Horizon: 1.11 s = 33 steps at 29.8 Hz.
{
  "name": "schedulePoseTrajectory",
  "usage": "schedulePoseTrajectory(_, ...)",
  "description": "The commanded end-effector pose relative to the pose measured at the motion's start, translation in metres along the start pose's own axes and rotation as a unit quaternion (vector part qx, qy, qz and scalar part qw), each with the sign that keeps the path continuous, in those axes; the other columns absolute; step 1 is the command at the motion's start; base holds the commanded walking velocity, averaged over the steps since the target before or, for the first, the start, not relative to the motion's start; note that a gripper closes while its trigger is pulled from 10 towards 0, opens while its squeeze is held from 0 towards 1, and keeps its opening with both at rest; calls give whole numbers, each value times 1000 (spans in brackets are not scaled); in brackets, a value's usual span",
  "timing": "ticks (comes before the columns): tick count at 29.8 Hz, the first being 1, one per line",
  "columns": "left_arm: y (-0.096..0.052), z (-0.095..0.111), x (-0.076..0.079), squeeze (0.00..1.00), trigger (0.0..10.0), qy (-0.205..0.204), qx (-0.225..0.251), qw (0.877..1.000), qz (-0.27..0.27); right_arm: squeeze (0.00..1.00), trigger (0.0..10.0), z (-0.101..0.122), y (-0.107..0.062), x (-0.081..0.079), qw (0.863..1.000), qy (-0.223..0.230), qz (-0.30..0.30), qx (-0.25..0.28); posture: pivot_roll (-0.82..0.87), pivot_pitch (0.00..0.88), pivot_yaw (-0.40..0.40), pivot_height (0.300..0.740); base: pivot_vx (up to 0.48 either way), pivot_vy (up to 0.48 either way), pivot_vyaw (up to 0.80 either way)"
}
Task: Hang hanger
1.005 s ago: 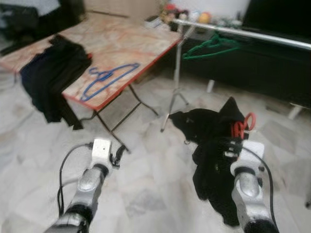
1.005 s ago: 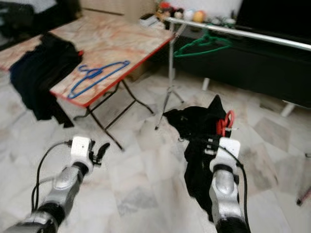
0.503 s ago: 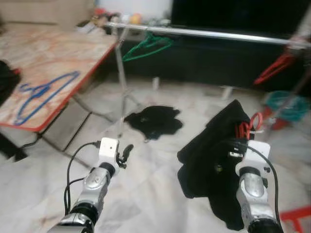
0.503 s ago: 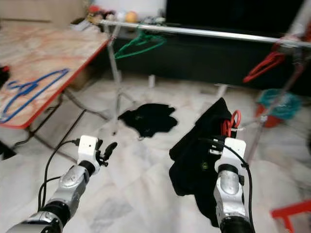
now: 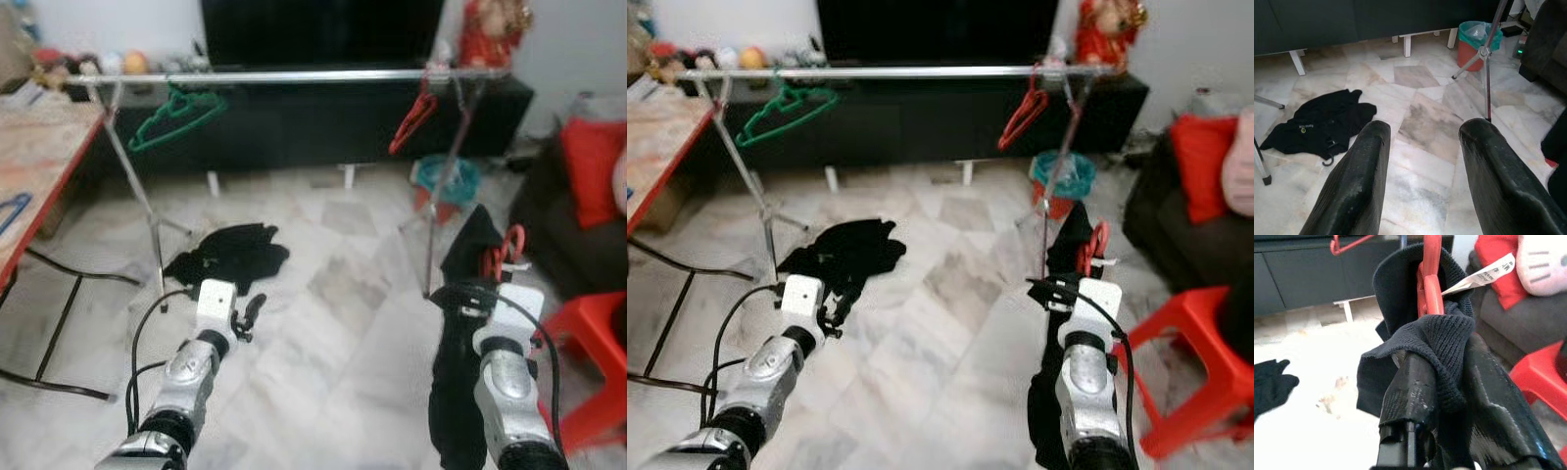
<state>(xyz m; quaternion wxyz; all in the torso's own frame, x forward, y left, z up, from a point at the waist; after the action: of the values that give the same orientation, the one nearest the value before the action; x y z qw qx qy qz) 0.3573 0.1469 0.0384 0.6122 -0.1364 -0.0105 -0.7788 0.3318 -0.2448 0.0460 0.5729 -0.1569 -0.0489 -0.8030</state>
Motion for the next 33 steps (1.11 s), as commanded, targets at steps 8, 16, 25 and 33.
schedulePoseTrajectory(8,-1,-2,-4,0,10000,-9,-7,1000,11,0,10000,22,3,-8,998,-14,23,49,-84,0,24,740,0,0,300)
schedulePoseTrajectory(16,-1,-3,-3,0,10000,-8,-8,1000,9,0,10000,21,2,-10,999,3,28,46,-82,0,25,740,0,0,605)
schedulePoseTrajectory(25,3,7,9,0,10000,19,-10,998,-55,0,10000,23,2,-17,995,-10,83,55,-77,0,26,740,0,0,0)
schedulePoseTrajectory(33,-3,18,30,0,10000,57,-73,965,-246,0,10000,32,-1,-14,969,-63,223,91,-73,0,24,740,0,0,0)
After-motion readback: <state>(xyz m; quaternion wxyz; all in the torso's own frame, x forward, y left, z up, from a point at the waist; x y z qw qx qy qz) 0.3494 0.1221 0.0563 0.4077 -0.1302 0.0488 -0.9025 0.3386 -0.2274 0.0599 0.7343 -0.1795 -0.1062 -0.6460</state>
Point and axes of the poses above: a point about 5 cm out from each wrist's last joint towards the gripper, its own y axis pointing out of the wrist towards the gripper, its own z axis along the axis of the wrist's last joint, x = y × z, the point moved 4 cm from there along y, pointing out of the wrist towards the gripper, and after that the axes turned 13 degrees about -y, right-handed, at the moved point
